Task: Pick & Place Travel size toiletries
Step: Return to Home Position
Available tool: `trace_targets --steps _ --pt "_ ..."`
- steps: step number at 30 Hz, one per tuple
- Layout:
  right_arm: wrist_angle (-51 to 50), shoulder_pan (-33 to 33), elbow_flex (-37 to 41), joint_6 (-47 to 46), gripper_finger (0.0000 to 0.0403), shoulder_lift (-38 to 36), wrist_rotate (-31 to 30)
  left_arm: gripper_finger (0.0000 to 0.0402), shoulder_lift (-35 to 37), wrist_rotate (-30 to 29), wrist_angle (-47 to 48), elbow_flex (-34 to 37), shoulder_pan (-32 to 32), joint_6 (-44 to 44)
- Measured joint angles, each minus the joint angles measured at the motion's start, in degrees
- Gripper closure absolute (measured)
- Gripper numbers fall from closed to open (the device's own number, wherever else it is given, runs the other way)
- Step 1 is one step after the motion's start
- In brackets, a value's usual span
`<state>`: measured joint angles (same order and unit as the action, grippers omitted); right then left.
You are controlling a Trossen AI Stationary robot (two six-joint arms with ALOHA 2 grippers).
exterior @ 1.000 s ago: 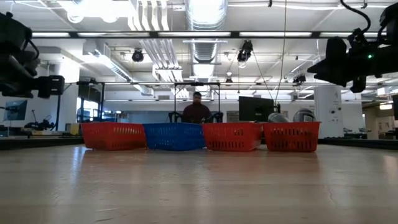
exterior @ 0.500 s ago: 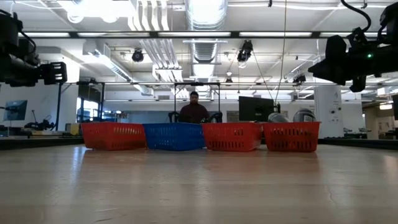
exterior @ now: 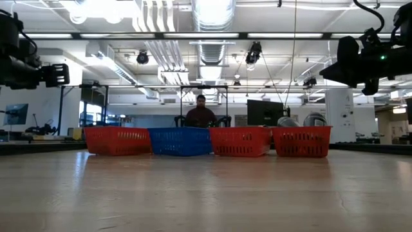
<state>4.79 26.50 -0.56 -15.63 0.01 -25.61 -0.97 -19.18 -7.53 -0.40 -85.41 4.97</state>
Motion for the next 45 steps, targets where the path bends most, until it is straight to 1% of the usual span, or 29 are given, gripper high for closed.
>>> trace_targets --steps 9,18,24,28,31,34,36,38,40,42,45 --pt "0.01 0.0 0.0 0.01 0.0343 0.0 0.04 0.02 0.0 0.0 0.02 -0.15 0.05 0.0" --pt "0.01 0.0 0.02 0.0 0.036 0.2 0.09 0.02 0.0 0.0 0.21 -0.15 0.09 -0.02" --pt "-0.04 0.0 0.02 0.11 0.0348 0.59 0.09 0.02 0.0 0.0 0.31 -0.17 0.11 -0.02" --pt "-0.62 0.01 0.02 5.58 0.0335 0.59 -0.03 0.02 0.0 0.0 0.35 -0.17 0.13 -0.02" --pt "-1.19 -0.53 0.02 6.55 0.0328 2.65 0.34 0.02 0.0 -0.02 0.35 -0.2 0.13 -0.02" --pt "-1.17 -1.27 0.02 4.46 0.032 4.71 0.59 0.02 0.0 -0.04 0.35 -0.2 0.13 -0.02" --pt "-1.17 -2.1 0.02 -0.48 0.0315 6.31 0.97 0.02 0.0 -0.05 0.35 -0.2 0.13 -0.02" --pt "-1.22 -3.03 0.02 -3.86 0.0311 7.83 3.92 0.02 0.0 -0.02 0.35 -0.2 0.13 -0.02" --pt "-1.15 -3.55 0.02 -4.18 0.0305 8.44 9.1 0.02 0.0 -0.02 0.35 -0.2 0.13 -0.02" --pt "-0.23 -3.74 0.04 -3.32 0.0301 8.45 15.09 0.02 0.0 -0.03 0.34 -0.2 0.13 -0.02" --pt "3.89 -3.74 0.04 1.05 0.0293 8.2 24.43 0.02 0.0 -0.02 0.33 -0.2 0.13 -0.02"
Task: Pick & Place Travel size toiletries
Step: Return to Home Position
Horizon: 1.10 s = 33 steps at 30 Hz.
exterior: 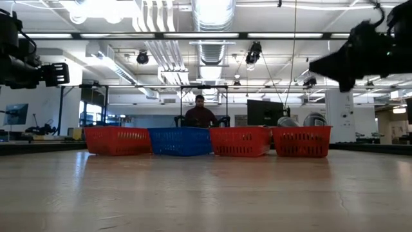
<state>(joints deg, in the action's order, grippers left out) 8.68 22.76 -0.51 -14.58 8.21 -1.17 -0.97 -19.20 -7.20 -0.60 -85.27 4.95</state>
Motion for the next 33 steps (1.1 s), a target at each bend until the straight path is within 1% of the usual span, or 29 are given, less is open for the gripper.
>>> trace_targets --steps 3,5,6,7,9,11,13,15,18,21,25,28,31,33 --pt "6.01 0.05 0.0 5.6 0.0288 -1.68 9.7 0.02 0.0 0.0 -0.02 -0.02 0.0 0.0" --pt "11.31 0.95 0.0 10.82 0.0286 -4.49 16.14 0.02 0.0 0.0 -0.02 -0.02 0.0 0.0" --pt "14.13 1.89 0.0 13.57 0.0284 -6.16 18.61 0.02 -0.02 0.0 -0.02 -0.02 0.0 0.0" --pt "17.44 3.12 -0.02 15.79 0.0283 -8.07 19.41 0.02 -0.01 0.0 -0.04 -0.02 0.01 0.0" --pt "26.33 6.77 -0.15 17.75 0.0283 -8.18 18.78 0.02 -0.02 -0.02 -0.04 -0.02 0.02 0.0" --pt "34.21 11.56 0.0 20.1 0.0285 -8.04 16.26 0.02 0.0 0.02 -0.04 -0.02 0.02 0.0" --pt "38.71 17.81 -0.06 22.41 0.029 -8.15 14.23 0.02 -0.07 -0.09 -0.01 -0.02 0.02 0.0" --pt "40.21 24.44 -0.05 22.64 0.0297 -8.15 10.87 0.02 -0.11 -0.28 0.11 -0.02 0.02 0.0" --pt "39.1 33.56 -0.03 21.8 0.0309 -8.15 8.34 0.02 -0.11 -0.26 0.11 -0.02 0.02 0.0" --pt "35.28 40.74 -0.01 21.98 0.0321 -8.15 6.5 0.02 -0.15 -0.26 0.13 -0.02 0.02 0.0" --pt "23.89 49.64 0.0 21.2 0.0337 -8.15 4.72 0.02 -0.15 -0.24 0.15 -0.02 0.02 0.0" --pt "16.43 56.29 0.0 15.8 0.0347 -8.15 4.46 0.02 -0.15 -0.24 0.17 -0.02 0.02 0.0" --pt "9.87 61.39 0.0 10.85 0.0355 -8.17 5.73 0.02 -0.15 -0.21 0.2 -0.02 0.04 0.0" --pt "6.08 62.1 0.0 12.03 0.0359 -8.2 6.37 0.02 -0.17 -0.2 0.21 -0.02 0.04 0.0"
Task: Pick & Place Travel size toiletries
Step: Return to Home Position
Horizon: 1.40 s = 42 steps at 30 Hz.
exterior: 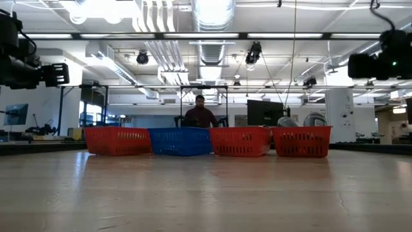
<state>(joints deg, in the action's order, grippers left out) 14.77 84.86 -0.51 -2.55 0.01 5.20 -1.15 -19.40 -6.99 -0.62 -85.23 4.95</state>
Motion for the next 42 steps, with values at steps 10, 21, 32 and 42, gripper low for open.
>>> trace_targets --steps 10,21,32,42 --pt "-14.59 -0.99 -0.1 22.6 0.034 0.09 -5.21 0.02 0.0 0.03 0.04 0.0 0.0 0.0" --pt "-14.23 -2.84 -0.09 -4.96 0.0304 0.2 -4.98 0.02 -0.07 0.02 0.33 0.0 0.0 0.0" --pt "-14.41 -2.95 -0.09 -7.49 0.0275 0.13 -5.05 0.02 -0.07 0.02 0.29 0.0 0.0 0.0" --pt "-14.41 -3.02 -0.09 -7.41 0.0248 0.17 -5.15 0.02 -0.07 0.02 0.06 0.0 0.0 0.0"
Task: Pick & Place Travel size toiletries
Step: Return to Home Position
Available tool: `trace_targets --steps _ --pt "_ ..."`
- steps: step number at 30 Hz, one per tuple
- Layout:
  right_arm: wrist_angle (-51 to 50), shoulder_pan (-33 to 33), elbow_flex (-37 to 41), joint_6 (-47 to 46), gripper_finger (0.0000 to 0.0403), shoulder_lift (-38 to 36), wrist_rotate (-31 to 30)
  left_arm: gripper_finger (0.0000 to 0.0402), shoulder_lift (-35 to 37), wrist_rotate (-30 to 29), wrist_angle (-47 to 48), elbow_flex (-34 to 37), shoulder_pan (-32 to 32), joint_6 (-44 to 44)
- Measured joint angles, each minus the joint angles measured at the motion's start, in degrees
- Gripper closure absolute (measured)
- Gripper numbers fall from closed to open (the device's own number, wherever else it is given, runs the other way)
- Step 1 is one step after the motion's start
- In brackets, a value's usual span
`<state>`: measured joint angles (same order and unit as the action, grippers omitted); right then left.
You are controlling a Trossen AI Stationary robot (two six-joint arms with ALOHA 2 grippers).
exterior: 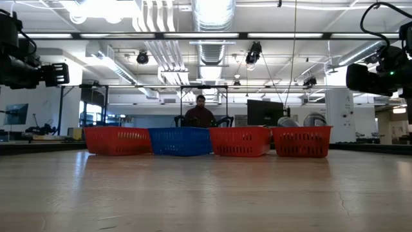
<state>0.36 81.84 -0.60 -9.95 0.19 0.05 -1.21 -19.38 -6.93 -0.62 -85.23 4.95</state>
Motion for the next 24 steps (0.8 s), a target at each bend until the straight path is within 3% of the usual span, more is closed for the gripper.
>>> trace_targets --steps 24 --pt "0.01 -0.09 0.0 -0.09 0.0204 0.04 0.0 0.02 0.0 0.0 0.25 0.0 0.0 0.0"
